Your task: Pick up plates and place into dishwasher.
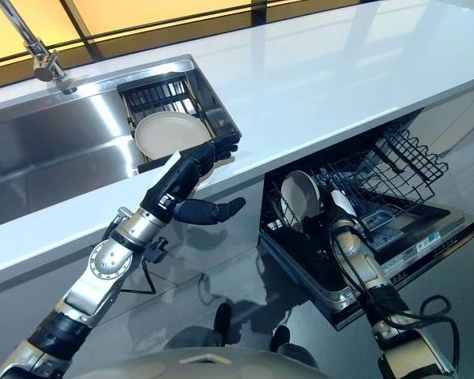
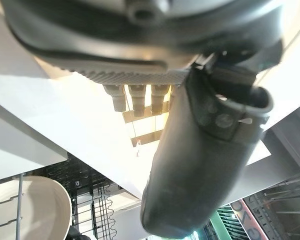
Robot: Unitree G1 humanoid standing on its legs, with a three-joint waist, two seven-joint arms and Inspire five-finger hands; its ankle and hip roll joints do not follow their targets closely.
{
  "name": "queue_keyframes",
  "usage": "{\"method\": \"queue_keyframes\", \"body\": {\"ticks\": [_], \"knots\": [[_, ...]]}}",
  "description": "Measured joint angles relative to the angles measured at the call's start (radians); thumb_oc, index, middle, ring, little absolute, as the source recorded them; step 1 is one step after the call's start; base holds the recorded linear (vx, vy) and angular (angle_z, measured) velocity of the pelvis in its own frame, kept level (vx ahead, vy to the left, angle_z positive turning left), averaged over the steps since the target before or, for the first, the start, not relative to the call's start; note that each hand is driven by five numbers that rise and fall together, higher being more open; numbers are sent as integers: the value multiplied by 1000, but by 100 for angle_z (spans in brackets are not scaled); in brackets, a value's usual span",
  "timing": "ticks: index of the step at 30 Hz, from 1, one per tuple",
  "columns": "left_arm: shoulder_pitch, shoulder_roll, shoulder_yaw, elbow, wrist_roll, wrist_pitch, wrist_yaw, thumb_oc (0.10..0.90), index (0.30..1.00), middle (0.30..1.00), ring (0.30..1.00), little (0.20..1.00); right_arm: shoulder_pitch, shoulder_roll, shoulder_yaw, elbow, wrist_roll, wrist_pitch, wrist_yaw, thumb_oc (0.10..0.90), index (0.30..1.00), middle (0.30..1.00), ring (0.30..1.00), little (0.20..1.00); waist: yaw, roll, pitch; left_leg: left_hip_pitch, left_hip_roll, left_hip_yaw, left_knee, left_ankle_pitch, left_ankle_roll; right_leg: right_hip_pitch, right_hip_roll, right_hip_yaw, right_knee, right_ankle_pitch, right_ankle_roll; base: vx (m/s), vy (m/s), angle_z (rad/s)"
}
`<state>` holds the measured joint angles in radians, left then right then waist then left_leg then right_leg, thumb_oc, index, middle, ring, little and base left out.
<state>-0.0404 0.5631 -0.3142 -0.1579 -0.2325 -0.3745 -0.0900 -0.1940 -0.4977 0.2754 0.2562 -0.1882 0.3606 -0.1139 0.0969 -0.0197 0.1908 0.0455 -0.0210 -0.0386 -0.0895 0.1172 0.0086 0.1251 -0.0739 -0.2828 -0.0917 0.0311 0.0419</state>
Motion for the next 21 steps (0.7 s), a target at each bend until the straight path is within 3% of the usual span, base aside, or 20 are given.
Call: {"method": "queue_keyframes", "body": {"ticks": [12,21], "knots": [[5,0,4,-5,38,0,28,800,900,900,900,900,112,-3,-87,-167,3,-128,-151,800,900,900,900,900,-48,0,1,1,2,35,0,-10,3,-14,-1,31,0,0,0,-11,4,-8],[22,5,6,-73,40,0,84,800,900,900,900,900,147,-3,-167,-264,-48,-328,-471,800,900,900,900,900,-63,7,5,13,3,62,-1,-19,4,-14,-2,57,0,0,0,3,5,-8]]}}
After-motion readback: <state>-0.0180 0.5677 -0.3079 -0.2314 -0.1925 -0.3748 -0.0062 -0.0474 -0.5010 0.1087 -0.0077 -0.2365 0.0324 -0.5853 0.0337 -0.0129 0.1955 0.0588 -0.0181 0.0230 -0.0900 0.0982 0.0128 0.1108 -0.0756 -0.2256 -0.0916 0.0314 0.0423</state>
